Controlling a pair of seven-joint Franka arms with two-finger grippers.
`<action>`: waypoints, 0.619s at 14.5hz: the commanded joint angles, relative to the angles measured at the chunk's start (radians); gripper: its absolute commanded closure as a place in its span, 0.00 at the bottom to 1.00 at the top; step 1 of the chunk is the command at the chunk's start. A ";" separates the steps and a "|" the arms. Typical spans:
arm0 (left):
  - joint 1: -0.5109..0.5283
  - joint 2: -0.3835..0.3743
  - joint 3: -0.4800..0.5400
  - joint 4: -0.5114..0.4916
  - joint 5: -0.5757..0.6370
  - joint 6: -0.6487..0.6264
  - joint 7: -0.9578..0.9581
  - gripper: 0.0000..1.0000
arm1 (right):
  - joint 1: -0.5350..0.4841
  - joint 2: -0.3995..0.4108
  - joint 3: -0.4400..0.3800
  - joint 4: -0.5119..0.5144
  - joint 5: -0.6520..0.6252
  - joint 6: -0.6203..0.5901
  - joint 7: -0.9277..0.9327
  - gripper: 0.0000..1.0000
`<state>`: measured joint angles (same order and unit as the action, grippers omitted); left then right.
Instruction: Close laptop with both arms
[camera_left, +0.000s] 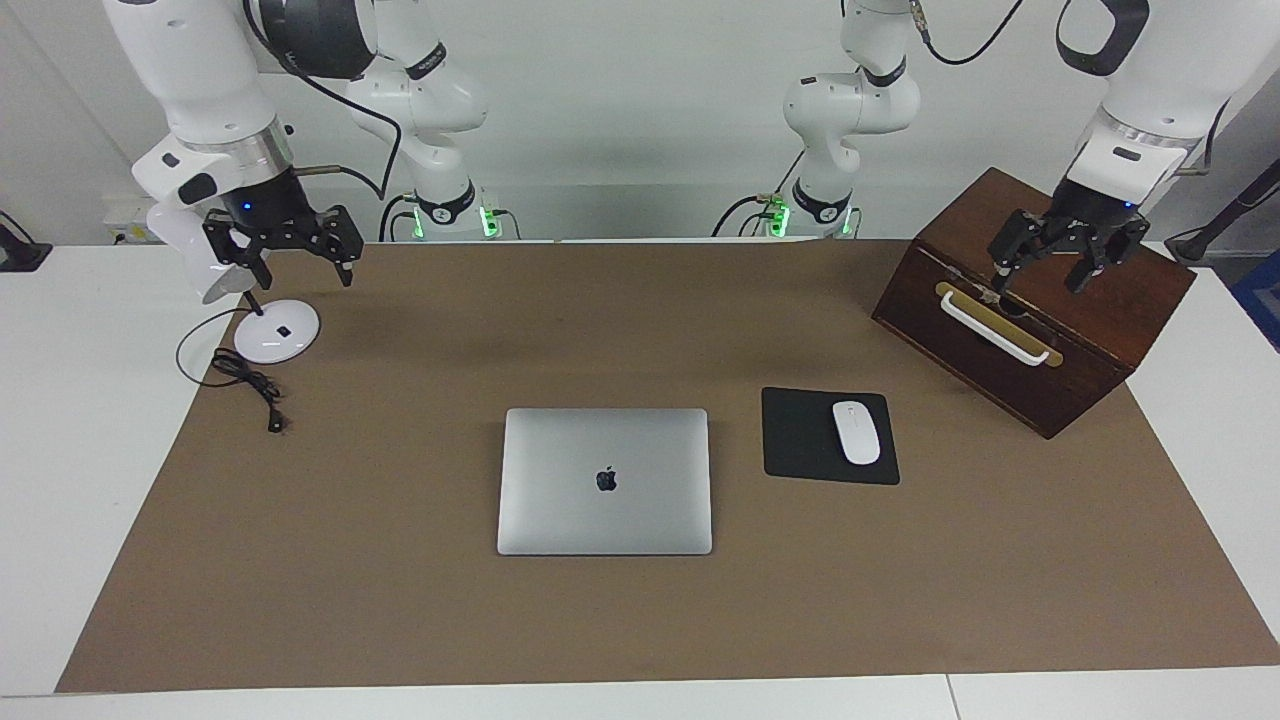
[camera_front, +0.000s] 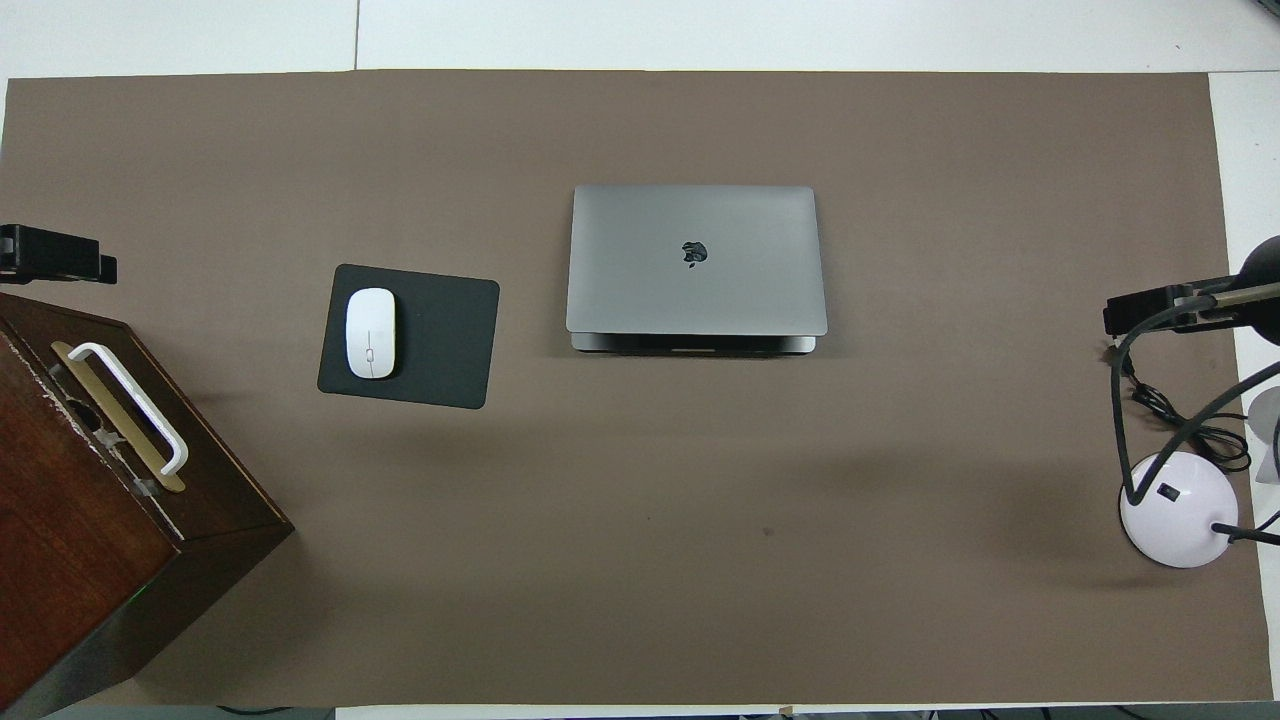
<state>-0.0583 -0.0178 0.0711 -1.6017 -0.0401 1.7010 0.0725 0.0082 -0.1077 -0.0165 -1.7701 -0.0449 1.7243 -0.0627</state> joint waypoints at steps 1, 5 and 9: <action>-0.015 -0.019 0.007 -0.012 0.026 -0.015 -0.022 0.00 | 0.009 -0.026 -0.013 -0.034 0.020 0.026 -0.023 0.00; 0.000 -0.022 -0.001 -0.012 0.026 -0.017 -0.019 0.00 | 0.010 -0.026 -0.013 -0.035 0.020 0.038 -0.025 0.00; 0.003 -0.034 -0.005 -0.032 0.026 -0.052 -0.022 0.00 | 0.009 -0.026 -0.013 -0.035 0.020 0.041 -0.029 0.00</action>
<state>-0.0576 -0.0220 0.0713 -1.6029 -0.0383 1.6814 0.0675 0.0084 -0.1077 -0.0165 -1.7718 -0.0449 1.7374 -0.0650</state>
